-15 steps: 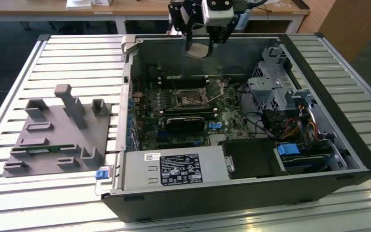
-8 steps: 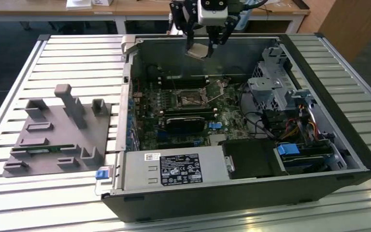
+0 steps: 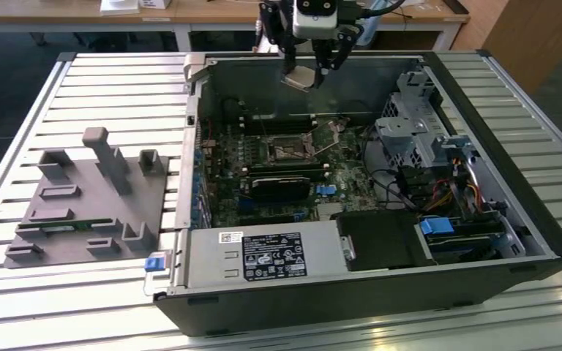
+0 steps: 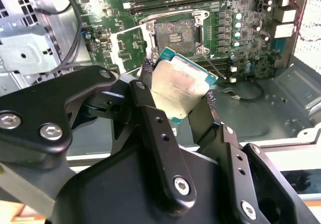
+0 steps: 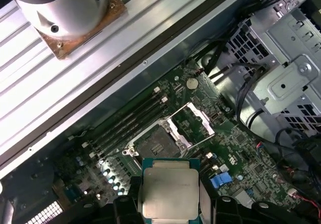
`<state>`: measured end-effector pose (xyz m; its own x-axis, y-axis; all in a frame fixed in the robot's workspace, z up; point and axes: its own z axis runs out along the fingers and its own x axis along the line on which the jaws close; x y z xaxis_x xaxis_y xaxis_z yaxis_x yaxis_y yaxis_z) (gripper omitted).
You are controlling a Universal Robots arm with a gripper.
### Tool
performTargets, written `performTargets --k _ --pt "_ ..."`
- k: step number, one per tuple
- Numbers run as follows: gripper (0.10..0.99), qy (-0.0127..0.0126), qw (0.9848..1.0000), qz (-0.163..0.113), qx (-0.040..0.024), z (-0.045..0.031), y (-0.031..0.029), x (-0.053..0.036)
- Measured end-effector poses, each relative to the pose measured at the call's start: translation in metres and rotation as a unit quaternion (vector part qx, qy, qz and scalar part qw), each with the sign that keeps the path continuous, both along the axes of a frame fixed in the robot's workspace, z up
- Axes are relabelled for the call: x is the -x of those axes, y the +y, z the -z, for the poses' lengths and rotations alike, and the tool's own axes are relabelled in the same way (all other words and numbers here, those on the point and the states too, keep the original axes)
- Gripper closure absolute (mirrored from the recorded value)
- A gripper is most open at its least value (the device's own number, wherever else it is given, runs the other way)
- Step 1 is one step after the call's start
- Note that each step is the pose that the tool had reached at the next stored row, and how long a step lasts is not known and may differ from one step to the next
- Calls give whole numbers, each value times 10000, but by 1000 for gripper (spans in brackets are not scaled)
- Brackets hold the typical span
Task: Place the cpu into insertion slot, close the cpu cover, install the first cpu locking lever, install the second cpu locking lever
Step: 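Place the cpu into insertion slot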
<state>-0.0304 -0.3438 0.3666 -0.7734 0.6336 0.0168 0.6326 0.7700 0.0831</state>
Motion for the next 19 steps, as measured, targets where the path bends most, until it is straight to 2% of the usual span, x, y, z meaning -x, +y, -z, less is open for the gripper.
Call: performTargets --k 15,19 --pt "549 0 10000 79 0 9 0 1" --pt "549 0 9998 201 0 12 0 1"
